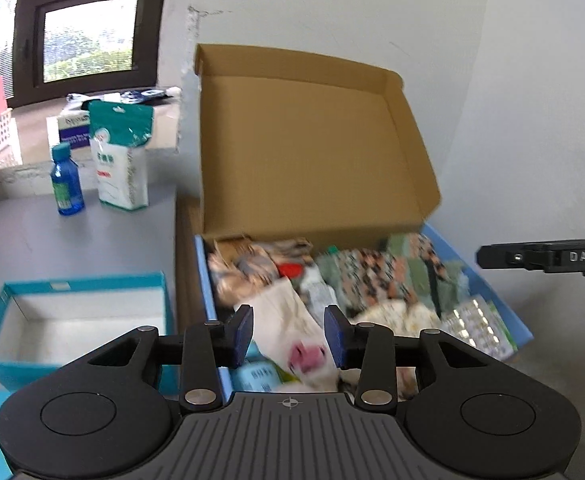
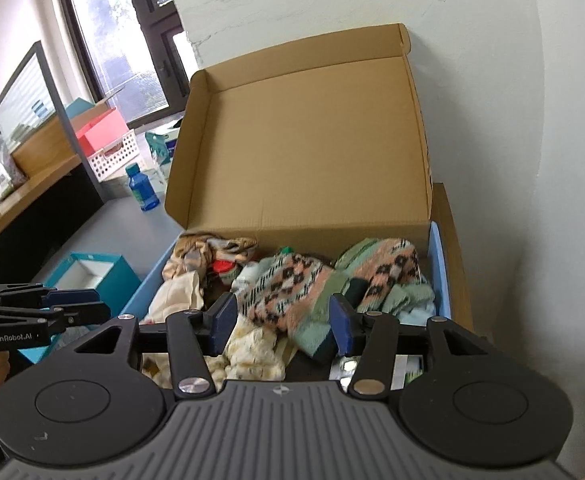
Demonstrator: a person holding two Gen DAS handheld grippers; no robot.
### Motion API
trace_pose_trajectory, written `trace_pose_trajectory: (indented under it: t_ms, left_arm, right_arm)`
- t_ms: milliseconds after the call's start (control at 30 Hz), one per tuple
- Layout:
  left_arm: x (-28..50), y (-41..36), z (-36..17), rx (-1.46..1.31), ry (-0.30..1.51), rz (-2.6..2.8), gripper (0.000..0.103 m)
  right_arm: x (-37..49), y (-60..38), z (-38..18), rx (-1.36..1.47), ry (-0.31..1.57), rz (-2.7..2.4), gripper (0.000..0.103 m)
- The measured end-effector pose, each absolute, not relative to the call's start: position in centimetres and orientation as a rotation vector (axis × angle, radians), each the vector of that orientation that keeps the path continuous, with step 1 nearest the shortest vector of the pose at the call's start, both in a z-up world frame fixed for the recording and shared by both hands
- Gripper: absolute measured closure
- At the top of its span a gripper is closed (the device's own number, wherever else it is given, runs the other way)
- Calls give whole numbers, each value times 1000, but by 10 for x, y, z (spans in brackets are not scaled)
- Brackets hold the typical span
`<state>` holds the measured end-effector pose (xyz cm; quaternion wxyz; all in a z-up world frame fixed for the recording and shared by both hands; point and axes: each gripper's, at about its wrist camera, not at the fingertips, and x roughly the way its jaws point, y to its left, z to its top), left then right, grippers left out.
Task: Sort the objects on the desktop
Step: 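Grasp the edge of the cardboard lid with both grippers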
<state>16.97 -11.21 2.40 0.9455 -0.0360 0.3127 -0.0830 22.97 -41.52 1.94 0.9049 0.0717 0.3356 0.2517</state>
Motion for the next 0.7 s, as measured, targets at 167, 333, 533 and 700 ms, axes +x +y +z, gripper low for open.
trace_pose_trajectory:
  t_ms: [167,333,533,700]
  left_arm:
    - [193,-103,36,-84,625,-124,61]
    - [218,-97,44,-114,618,-88,61]
    - [247,-91,50,-107,613,-57,61]
    - [278,-82,52,-113,632,-38,61]
  right_arm:
    - [254,-419,37,120,681,500,46]
    - [279,-422,48,89,669,476,46]
    - [313,-423,53,64,671,452,46]
    - [342,-424,56,47,676,433,46]
